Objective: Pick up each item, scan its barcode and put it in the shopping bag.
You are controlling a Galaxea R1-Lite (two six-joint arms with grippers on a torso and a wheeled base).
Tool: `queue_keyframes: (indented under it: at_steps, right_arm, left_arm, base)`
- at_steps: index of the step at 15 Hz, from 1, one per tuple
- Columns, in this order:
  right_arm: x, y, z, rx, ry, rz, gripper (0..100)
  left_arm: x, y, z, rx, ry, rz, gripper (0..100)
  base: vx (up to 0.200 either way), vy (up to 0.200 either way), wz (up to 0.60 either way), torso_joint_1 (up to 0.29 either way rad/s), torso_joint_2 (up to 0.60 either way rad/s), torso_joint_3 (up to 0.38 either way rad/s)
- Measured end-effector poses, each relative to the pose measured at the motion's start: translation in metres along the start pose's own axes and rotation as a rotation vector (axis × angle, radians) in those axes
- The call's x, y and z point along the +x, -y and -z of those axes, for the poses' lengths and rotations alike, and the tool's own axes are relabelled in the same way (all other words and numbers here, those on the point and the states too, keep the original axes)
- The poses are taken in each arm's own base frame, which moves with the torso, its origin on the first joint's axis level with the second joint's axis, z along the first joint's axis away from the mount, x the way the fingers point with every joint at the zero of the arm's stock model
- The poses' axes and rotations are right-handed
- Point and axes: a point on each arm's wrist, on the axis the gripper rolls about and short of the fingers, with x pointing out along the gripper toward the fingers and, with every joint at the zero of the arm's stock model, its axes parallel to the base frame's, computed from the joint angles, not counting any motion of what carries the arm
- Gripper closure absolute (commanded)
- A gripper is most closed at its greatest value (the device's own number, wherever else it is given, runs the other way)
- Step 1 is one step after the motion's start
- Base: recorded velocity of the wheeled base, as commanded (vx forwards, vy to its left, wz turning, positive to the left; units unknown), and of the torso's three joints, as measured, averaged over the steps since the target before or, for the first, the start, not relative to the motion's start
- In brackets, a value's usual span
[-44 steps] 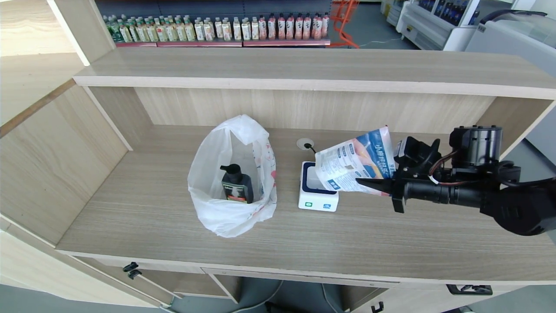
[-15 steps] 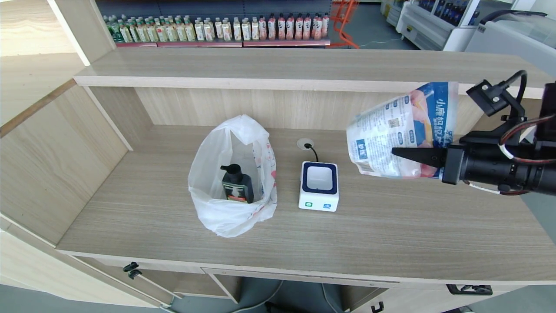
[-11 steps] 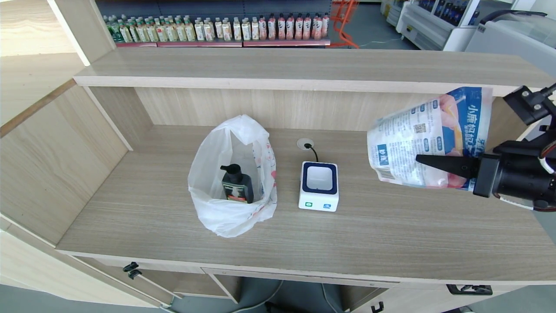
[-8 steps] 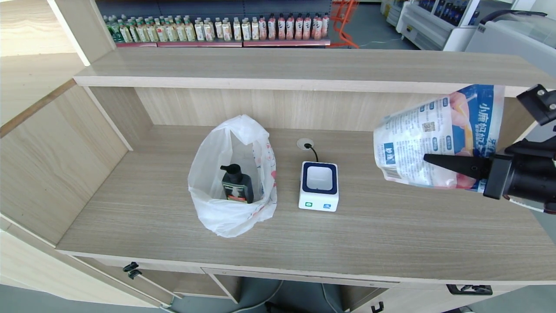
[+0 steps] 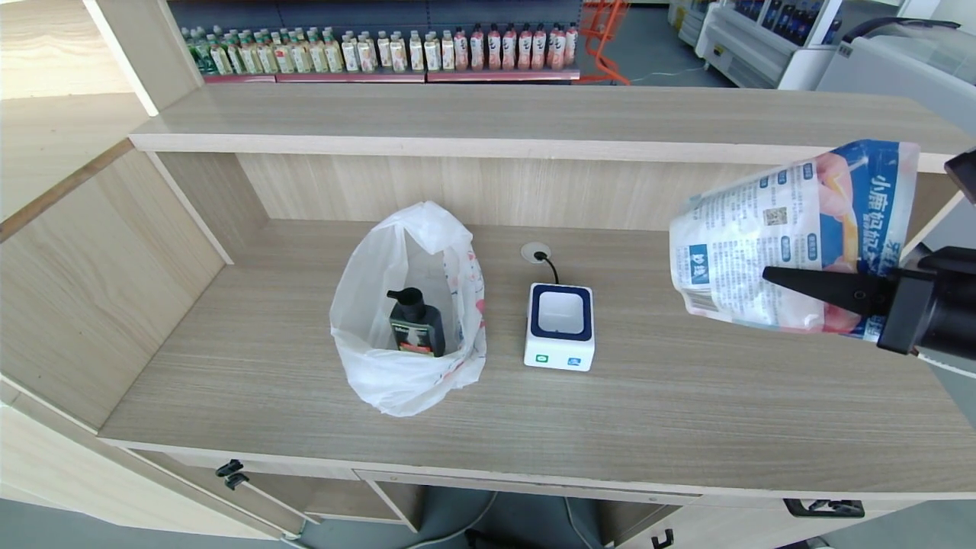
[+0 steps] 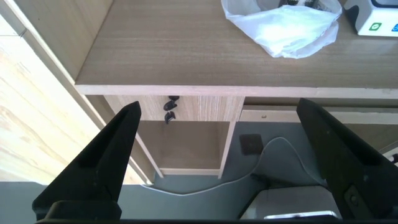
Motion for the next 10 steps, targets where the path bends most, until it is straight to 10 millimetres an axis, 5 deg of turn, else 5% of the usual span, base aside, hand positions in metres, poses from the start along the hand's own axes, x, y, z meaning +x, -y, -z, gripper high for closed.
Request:
queue_keyframes:
  at_steps: [5,10]
  right_arm:
    - [-0.0021,-0.0017,-0.0041,-0.008,0.016,-0.002,100]
    - [-0.0043,-0.0032,-0.004,0.055,0.018,-0.005,100]
  left_arm:
    - [0.0,0.0,0.0,-0.001,0.0,0.0,0]
    - [0.0,0.0,0.0,0.0,0.0,0.0,0]
  base:
    - [0.0,0.0,0.0,0.0,0.0,0.0]
    - [0.0,0.16,0.0,0.001,0.0,0.004]
